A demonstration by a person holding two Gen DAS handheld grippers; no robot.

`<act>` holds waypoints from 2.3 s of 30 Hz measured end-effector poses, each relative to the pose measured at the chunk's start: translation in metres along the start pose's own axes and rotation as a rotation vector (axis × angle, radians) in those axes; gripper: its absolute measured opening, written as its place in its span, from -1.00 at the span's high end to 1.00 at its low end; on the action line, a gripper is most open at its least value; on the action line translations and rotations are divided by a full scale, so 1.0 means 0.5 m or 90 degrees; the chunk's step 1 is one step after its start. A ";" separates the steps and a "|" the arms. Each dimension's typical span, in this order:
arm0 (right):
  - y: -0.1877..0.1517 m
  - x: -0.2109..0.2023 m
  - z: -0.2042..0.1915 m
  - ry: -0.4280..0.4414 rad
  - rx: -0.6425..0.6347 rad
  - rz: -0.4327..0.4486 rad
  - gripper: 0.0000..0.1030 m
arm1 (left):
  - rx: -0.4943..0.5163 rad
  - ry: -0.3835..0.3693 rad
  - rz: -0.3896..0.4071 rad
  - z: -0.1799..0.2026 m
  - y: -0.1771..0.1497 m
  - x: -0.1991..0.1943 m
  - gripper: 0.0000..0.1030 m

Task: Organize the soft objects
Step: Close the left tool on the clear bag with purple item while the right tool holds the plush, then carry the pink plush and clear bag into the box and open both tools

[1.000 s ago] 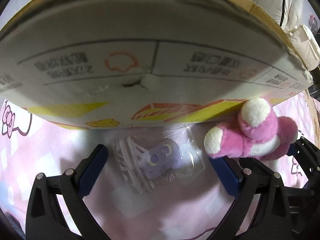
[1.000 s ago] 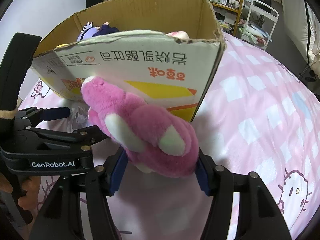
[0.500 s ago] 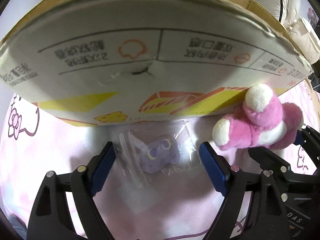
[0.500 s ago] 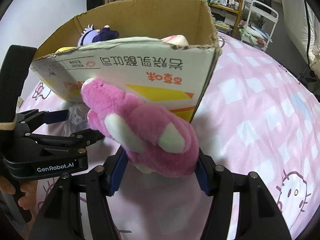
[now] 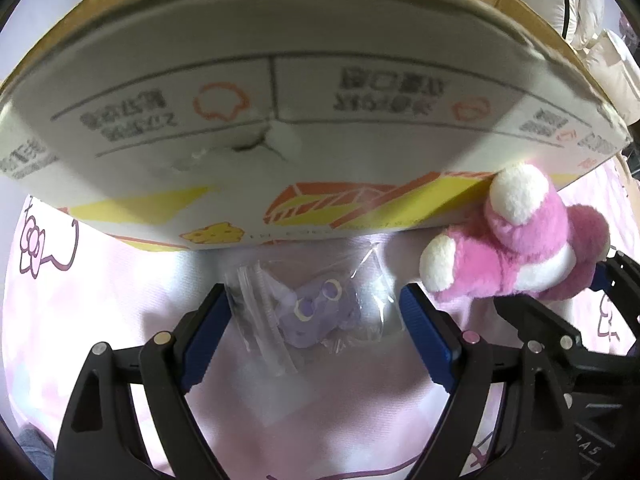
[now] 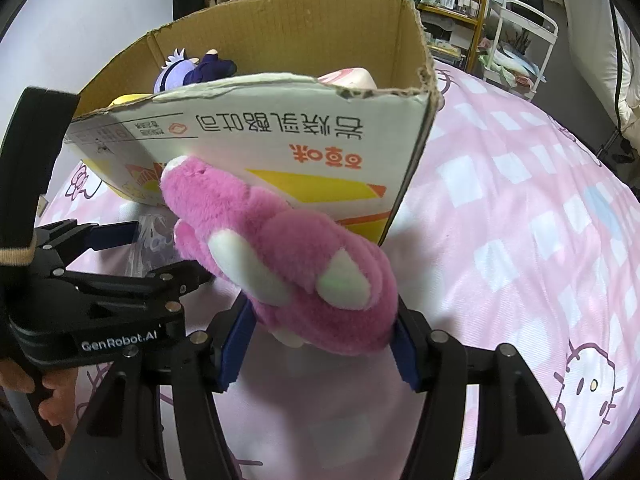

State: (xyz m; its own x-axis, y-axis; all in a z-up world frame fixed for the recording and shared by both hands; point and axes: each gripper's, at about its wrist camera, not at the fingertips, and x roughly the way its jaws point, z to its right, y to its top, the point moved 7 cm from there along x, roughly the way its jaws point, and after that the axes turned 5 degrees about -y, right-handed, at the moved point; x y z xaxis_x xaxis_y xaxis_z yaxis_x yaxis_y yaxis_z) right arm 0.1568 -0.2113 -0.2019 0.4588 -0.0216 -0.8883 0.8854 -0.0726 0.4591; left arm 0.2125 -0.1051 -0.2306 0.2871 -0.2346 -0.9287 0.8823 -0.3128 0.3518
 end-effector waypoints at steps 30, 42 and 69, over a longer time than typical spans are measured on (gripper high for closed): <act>0.020 -0.096 -0.015 0.021 -0.013 0.098 -0.26 | -0.002 -0.075 0.128 0.031 -0.037 -0.170 0.91; 0.036 -0.204 -0.014 0.031 -0.016 0.207 -0.26 | 0.027 -0.032 0.240 0.024 -0.053 -0.295 0.92; 0.234 -0.301 0.007 0.026 -0.033 0.399 -0.26 | 0.084 0.019 0.469 0.036 0.120 -0.472 0.92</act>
State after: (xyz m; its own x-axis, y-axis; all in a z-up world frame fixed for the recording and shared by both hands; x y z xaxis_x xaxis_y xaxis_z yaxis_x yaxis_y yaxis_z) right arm 0.1911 -0.2199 -0.0143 0.8931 -0.0065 -0.4499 0.4498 -0.0092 0.8931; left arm 0.1910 -0.0850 0.0118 0.7977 -0.4022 -0.4494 0.4063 -0.1924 0.8933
